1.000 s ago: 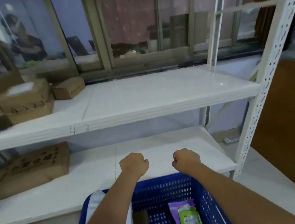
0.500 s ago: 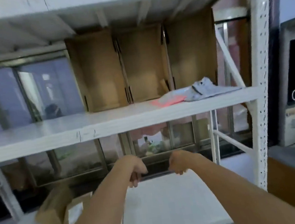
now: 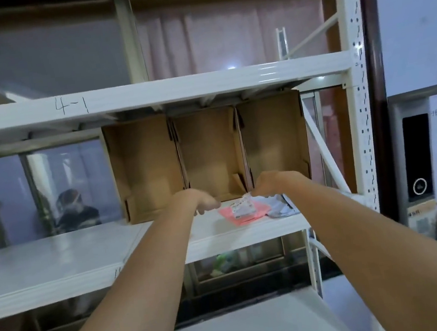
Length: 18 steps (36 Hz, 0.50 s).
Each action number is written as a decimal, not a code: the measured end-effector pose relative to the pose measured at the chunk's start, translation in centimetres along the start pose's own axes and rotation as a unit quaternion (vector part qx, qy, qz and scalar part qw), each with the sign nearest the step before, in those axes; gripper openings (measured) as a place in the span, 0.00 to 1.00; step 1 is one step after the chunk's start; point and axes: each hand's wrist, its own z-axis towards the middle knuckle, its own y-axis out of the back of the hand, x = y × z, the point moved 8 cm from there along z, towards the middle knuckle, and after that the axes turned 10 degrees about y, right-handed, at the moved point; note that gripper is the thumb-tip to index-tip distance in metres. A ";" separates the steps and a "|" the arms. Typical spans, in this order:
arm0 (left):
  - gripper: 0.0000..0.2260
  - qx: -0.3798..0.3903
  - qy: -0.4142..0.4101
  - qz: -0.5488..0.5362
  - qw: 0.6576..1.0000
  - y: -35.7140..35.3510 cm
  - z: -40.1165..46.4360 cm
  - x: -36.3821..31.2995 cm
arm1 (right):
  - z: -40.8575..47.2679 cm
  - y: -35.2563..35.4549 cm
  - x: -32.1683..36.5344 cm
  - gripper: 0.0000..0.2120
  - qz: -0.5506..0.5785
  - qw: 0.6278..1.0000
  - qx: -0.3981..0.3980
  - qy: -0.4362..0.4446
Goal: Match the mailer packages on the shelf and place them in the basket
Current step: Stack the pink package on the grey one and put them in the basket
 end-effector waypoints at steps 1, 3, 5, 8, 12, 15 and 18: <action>0.26 0.002 0.000 0.009 1.000 -0.3 0.3 -0.2 | 0.4 -0.4 -0.6 0.14 -0.018 1.000 0.007 0.002; 0.26 -0.011 -0.006 0.015 1.000 -0.5 1.1 -1.1 | 1.2 -0.6 -1.6 0.11 -0.070 0.997 0.009 0.011; 0.26 -0.039 -0.017 0.020 0.999 -0.6 2.0 -2.1 | 1.7 -0.8 -2.6 0.10 -0.111 0.994 0.009 0.013; 0.25 -0.071 -0.039 0.029 0.996 -1.7 3.2 -4.2 | 2.1 -1.7 -4.7 0.12 -0.162 0.986 0.033 -0.006; 0.23 -0.079 -0.082 0.014 0.993 -4.3 4.1 -7.9 | 2.1 -2.9 -8.1 0.39 -0.214 0.973 0.055 -0.062; 0.28 -0.076 -0.087 0.031 0.993 -6.3 5.5 -9.9 | 3.3 -4.0 -10.4 0.46 -0.151 0.986 0.046 -0.060; 0.29 -0.064 -0.073 0.082 0.992 -7.6 6.9 -10.4 | 2.9 -6.0 -11.1 0.37 -0.082 0.992 0.081 -0.056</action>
